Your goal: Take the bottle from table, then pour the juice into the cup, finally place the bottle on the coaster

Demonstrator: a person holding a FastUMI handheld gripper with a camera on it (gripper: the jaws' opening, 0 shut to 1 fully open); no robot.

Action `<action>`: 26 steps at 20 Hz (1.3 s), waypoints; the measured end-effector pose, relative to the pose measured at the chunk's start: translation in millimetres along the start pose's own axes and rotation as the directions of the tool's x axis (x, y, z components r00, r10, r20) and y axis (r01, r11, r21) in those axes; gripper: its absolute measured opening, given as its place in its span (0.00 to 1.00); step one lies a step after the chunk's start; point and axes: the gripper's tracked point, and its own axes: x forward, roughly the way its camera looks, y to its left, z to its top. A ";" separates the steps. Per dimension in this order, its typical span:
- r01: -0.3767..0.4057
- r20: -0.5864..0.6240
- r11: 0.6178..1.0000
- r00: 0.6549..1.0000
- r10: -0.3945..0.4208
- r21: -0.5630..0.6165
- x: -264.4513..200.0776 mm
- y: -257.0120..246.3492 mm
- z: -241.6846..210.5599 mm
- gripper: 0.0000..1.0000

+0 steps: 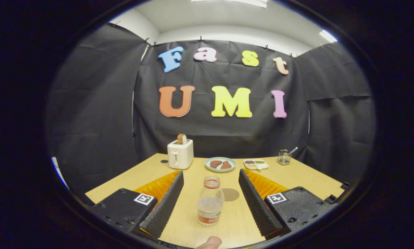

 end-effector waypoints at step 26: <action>0.130 -0.061 0.991 0.990 -0.130 0.000 72.9 -5.3 -124.0 0.92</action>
